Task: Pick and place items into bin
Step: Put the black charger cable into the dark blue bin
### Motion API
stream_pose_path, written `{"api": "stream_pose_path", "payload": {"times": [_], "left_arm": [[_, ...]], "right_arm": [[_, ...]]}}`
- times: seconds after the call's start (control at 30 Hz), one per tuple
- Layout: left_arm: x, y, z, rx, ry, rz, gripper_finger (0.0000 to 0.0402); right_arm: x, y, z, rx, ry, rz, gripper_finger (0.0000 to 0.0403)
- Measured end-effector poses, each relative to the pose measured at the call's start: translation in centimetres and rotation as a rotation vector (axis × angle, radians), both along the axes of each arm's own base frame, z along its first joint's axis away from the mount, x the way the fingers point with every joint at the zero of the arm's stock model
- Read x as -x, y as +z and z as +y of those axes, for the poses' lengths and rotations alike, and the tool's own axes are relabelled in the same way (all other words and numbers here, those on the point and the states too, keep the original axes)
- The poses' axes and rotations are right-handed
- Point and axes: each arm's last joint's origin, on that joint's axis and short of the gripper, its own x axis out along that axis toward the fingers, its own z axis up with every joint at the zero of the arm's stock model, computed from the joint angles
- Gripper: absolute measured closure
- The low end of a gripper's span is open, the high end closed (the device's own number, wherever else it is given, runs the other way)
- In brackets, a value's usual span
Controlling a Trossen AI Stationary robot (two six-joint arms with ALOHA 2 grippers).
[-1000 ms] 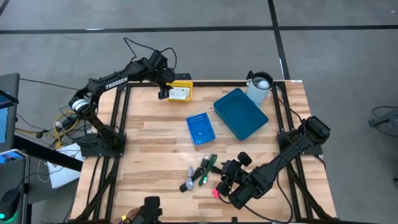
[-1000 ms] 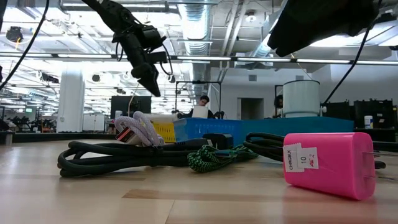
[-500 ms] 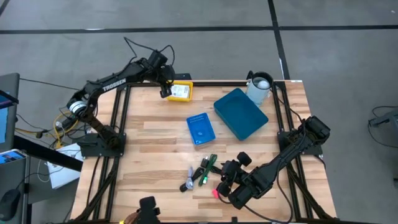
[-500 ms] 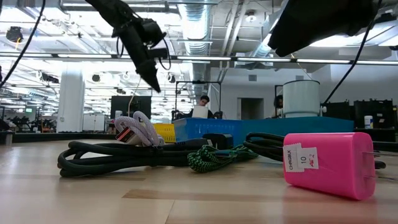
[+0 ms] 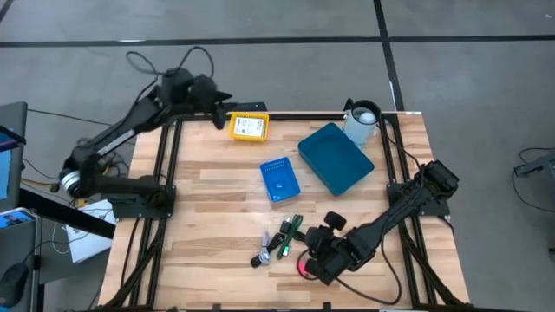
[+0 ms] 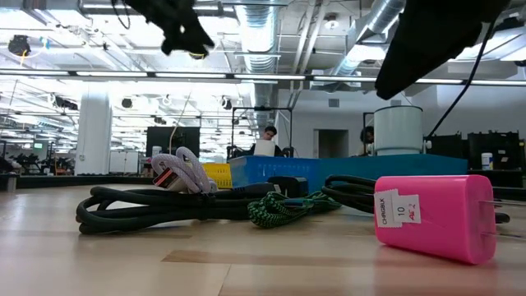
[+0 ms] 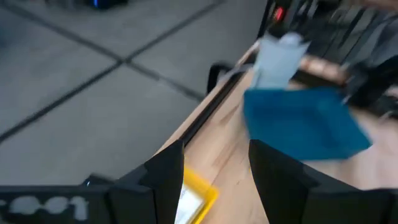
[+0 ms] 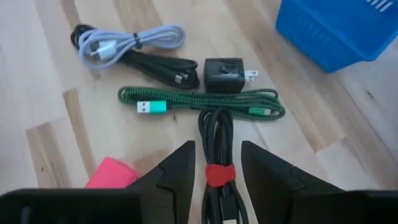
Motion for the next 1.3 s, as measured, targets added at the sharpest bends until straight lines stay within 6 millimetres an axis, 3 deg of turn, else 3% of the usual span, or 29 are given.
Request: {"api": "stream_pose_path", "payload": {"times": [0.33, 0.63, 0.93, 1.2, 1.3], "left_arm": [[3.3, -1.2, -7.5, -0.027, -0.152, -0.214, 0.023], [5.4, -4.4, -11.7, 0.034, -0.291, -0.354, 0.023], [6.1, -7.0, -13.0, 0.028, -0.363, -0.365, 0.023], [6.1, -7.6, -13.0, 0.072, -0.355, -0.313, 0.023], [6.1, -7.9, -13.0, 0.088, -0.352, -0.285, 0.023]], "right_arm": [[-1.3, 0.1, -1.8, -0.071, 0.055, 0.085, 0.0273], [-1.2, -0.5, -2.5, -0.129, -0.017, 0.158, 0.0226], [0.1, -2.0, -2.1, -0.173, -0.146, 0.163, 0.0161], [-0.1, -3.2, -1.3, -0.248, -0.124, 0.067, 0.0158], [-0.2, -4.6, -1.3, -0.23, -0.127, 0.09, 0.0158]]}}
